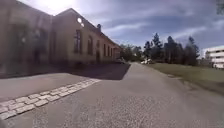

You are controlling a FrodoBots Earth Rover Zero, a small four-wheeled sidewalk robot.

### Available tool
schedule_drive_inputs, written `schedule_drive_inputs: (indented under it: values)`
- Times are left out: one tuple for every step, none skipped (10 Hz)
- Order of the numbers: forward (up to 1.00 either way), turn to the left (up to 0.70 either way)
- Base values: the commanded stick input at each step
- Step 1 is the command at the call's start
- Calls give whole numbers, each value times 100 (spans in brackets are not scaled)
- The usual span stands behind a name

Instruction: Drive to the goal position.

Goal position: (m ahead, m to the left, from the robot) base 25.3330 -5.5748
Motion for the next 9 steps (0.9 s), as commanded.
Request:
schedule_drive_inputs:
  values:
    - [70, 6]
    - [70, 6]
    - [70, 6]
    - [70, 6]
    - [70, 6]
    - [70, 6]
    - [70, 6]
    - [70, 6]
    - [70, 6]
